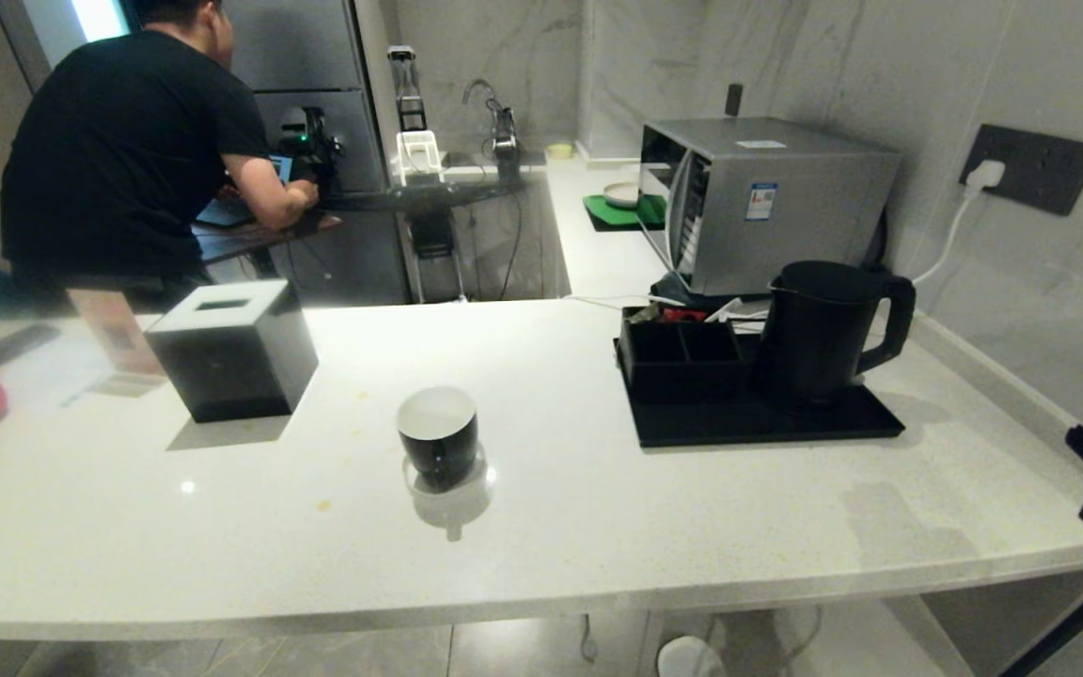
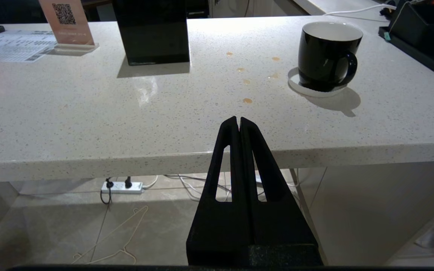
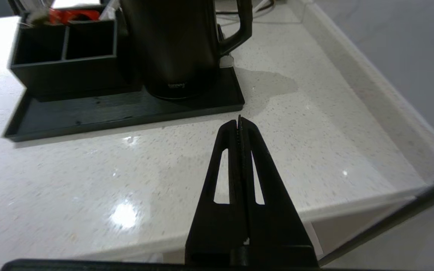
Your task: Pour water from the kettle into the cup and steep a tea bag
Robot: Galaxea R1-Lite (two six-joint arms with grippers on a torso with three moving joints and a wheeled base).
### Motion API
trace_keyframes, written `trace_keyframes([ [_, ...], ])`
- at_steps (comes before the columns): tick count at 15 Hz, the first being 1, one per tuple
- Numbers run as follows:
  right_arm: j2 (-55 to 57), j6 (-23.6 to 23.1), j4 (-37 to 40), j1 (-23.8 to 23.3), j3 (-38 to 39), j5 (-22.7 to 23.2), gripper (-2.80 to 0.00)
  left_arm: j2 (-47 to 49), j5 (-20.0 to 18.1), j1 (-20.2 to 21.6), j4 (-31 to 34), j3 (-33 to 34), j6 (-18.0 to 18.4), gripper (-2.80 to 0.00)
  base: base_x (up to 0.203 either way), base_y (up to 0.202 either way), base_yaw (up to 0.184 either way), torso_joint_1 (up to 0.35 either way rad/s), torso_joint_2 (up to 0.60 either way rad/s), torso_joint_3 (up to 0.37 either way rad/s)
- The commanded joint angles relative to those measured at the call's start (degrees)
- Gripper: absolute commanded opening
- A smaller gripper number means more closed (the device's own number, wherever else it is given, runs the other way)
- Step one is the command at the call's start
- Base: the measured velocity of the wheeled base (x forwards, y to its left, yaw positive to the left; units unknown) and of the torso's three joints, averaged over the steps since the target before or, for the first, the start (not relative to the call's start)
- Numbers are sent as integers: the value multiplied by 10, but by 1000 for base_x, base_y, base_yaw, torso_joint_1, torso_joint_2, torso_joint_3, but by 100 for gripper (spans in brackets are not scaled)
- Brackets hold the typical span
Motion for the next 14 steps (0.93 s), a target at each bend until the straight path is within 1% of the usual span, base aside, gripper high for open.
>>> trace_keyframes([
  [1, 82, 0, -36, 0, 1, 0, -280, 1, 0, 0, 0, 0, 0, -280, 0, 0, 0, 0, 0, 0],
  [4, 183, -3, -138, 0, -4, 0, -280, 1, 0, 0, 0, 0, 0, -280, 0, 0, 0, 0, 0, 0],
  [6, 247, -6, -204, 0, -21, 0, -280, 1, 0, 0, 0, 0, 0, -280, 0, 0, 0, 0, 0, 0],
  [12, 385, -9, -270, 0, -158, -2, -280, 1, 0, 0, 0, 0, 0, -280, 0, 0, 0, 0, 0, 0],
  [14, 428, -24, -287, -1, -198, -2, -280, 1, 0, 0, 0, 0, 0, -280, 0, 0, 0, 0, 0, 0],
])
